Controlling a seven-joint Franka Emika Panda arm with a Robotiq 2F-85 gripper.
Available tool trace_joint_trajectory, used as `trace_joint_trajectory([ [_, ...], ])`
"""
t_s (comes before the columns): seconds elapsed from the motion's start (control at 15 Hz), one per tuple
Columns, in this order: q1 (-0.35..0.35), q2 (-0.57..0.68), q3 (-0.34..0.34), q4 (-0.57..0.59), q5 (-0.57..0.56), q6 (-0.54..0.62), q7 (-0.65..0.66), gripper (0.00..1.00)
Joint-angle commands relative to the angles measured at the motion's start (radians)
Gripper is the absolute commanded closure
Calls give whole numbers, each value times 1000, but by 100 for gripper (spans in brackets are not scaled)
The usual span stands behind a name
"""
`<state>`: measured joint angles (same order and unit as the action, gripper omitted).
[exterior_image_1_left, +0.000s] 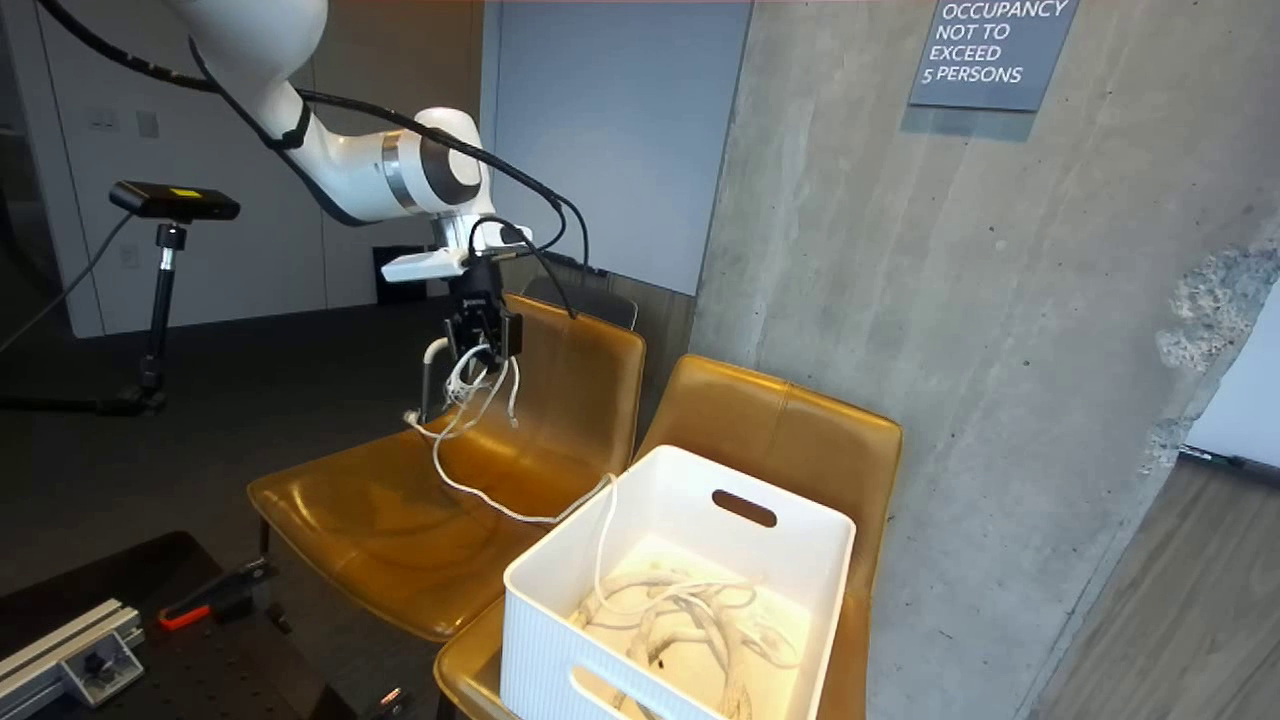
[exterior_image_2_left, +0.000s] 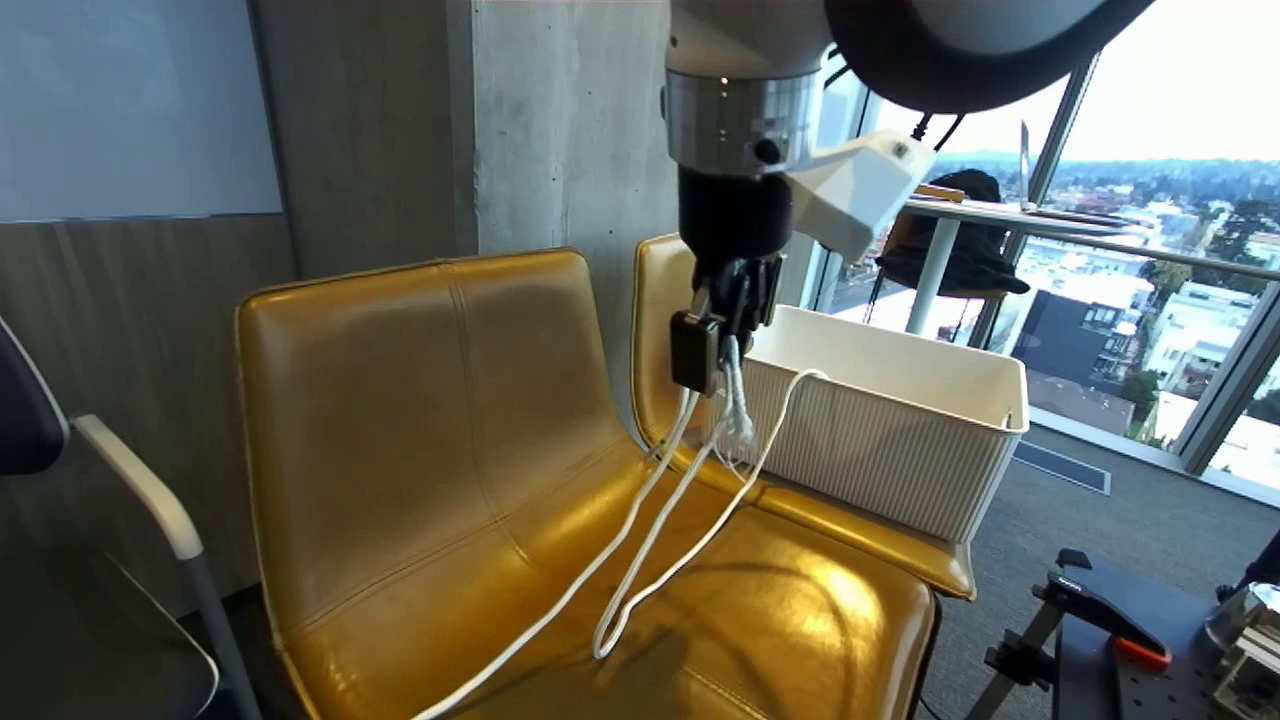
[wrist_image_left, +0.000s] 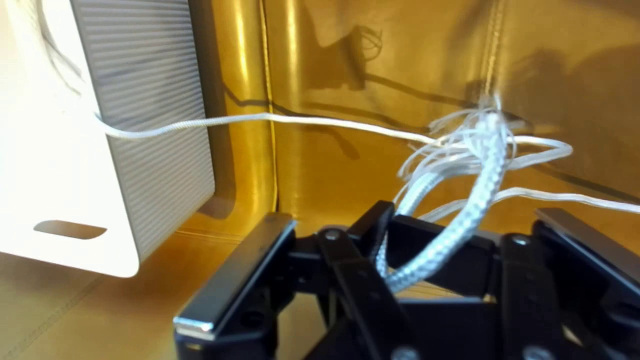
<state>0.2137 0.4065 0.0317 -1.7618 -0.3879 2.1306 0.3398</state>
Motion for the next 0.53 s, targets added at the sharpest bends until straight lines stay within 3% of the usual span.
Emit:
trace_joint_trajectory([
  [0.0,-63,-151,-36,-250,-20,136,-70,100],
  [0.27,-149,-271,-71,-484,-26,311,-179,100],
  [0.47,-139,-316,-41,-604,-25,438,-198,100],
])
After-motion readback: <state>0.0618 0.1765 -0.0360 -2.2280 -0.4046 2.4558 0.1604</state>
